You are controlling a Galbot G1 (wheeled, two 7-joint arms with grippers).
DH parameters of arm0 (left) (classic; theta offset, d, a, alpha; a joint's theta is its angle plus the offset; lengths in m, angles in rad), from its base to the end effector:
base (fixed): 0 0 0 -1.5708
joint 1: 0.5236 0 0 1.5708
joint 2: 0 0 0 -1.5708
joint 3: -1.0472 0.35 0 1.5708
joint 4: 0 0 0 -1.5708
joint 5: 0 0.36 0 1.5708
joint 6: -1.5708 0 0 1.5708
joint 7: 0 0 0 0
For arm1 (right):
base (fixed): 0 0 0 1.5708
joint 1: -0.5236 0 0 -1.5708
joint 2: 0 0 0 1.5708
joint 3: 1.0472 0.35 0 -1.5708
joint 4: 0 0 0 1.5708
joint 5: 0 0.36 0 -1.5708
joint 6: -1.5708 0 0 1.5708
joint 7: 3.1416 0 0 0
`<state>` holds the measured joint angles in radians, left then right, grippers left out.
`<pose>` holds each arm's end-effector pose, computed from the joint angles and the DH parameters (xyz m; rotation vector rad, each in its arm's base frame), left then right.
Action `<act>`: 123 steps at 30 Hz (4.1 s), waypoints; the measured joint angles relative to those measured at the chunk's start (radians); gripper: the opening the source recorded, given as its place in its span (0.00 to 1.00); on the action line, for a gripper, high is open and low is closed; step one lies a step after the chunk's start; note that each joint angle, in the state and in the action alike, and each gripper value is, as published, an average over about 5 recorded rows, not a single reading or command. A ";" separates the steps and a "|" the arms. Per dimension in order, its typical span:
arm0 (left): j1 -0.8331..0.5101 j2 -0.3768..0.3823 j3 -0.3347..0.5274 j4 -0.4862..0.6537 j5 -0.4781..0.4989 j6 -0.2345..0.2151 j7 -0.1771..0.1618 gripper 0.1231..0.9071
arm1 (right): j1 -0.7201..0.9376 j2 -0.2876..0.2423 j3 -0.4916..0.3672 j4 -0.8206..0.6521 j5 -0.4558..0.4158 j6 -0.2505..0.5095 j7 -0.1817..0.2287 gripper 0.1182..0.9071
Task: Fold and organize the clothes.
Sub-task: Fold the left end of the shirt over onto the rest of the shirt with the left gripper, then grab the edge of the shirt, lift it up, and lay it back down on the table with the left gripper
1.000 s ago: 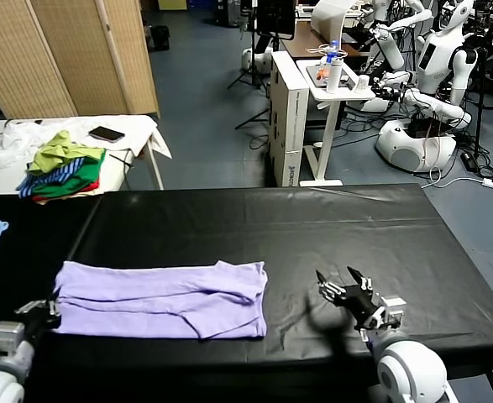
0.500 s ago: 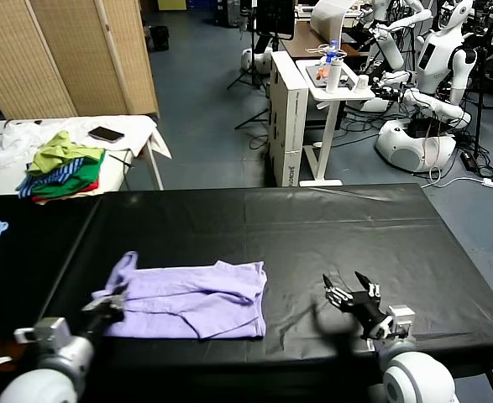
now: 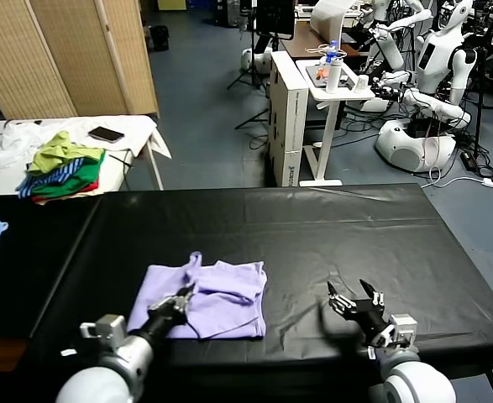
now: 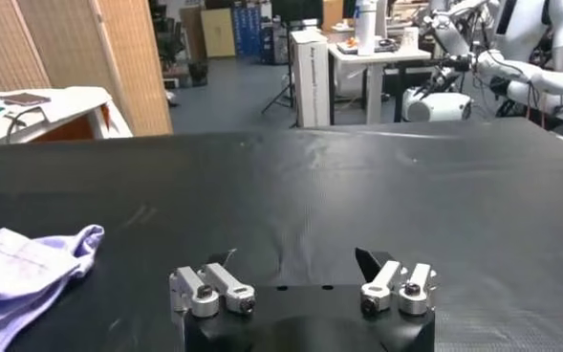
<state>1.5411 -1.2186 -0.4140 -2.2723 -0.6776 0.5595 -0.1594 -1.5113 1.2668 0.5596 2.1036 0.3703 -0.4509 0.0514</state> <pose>0.1834 0.0124 -0.2360 -0.3944 -2.5981 0.3962 0.2072 -0.0607 -0.2783 0.1269 -2.7382 -0.0632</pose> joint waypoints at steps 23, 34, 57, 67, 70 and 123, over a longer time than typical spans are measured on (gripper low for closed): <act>-0.048 -0.111 0.090 0.035 0.022 -0.011 0.010 0.05 | 0.003 0.017 -0.017 -0.007 -0.019 0.000 -0.001 1.00; -0.056 -0.146 0.121 0.068 0.082 -0.026 0.032 0.05 | 0.002 0.020 -0.012 -0.009 -0.023 -0.001 -0.002 1.00; -0.070 -0.191 0.144 0.107 0.115 -0.032 0.042 0.25 | -0.004 0.017 -0.023 0.000 -0.028 -0.001 -0.008 1.00; -0.071 -0.212 0.152 0.099 0.034 -0.045 0.066 0.96 | -0.006 -0.027 -0.064 0.033 -0.022 0.036 -0.090 1.00; -0.074 -0.187 0.123 0.074 0.066 -0.074 0.093 0.99 | 0.001 -0.073 -0.094 0.056 0.001 0.062 -0.133 1.00; 0.028 -0.102 -0.090 0.119 0.325 -0.181 0.101 1.00 | -0.068 -0.120 -0.371 0.105 0.528 0.003 0.044 0.95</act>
<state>1.5686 -1.3202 -0.5044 -2.1532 -0.3522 0.3789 -0.0586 -1.5797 1.1469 0.1884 2.2090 0.8987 -0.4483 0.0954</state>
